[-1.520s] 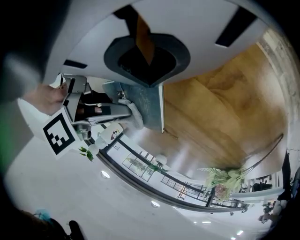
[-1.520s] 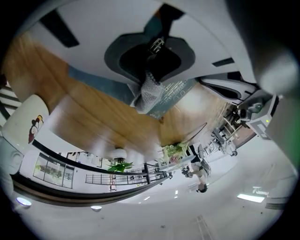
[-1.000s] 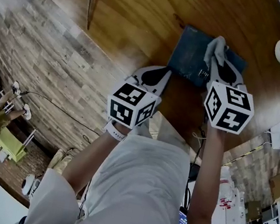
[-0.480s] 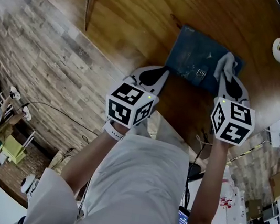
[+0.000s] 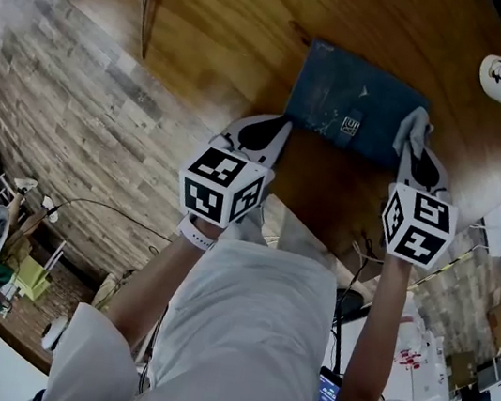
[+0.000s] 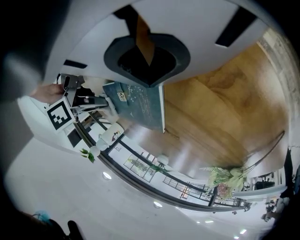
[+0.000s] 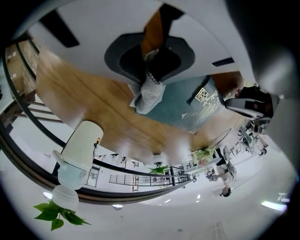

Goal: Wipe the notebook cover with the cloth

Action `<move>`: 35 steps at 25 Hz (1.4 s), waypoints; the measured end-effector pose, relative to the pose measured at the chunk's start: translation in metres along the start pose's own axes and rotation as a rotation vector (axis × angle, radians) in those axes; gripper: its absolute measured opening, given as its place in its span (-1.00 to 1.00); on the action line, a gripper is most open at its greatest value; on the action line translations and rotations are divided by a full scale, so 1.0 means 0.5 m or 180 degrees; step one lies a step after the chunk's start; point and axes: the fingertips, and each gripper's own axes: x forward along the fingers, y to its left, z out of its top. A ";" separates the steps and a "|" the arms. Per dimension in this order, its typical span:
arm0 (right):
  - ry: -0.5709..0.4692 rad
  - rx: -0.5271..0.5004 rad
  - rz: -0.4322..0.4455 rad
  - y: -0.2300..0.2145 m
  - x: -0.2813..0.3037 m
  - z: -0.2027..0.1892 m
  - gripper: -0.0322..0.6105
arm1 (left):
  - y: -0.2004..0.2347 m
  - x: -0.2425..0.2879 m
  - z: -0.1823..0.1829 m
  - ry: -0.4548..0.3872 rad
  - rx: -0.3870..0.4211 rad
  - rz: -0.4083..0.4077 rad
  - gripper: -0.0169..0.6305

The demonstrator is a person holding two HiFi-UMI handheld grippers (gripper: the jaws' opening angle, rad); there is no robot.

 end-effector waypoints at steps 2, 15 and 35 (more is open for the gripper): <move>0.0014 -0.0046 -0.0111 -0.005 -0.007 -0.006 -0.78 | 0.000 0.000 0.000 -0.0006 0.0007 0.0017 -0.89; -0.0161 0.0036 0.0592 0.180 -0.020 0.000 -0.79 | 0.000 -0.002 0.001 -0.0040 0.0018 0.0080 -0.89; -0.0075 0.0239 -0.0080 -0.011 -0.056 -0.052 -0.79 | -0.003 -0.002 0.003 -0.0024 0.0039 0.0102 -0.89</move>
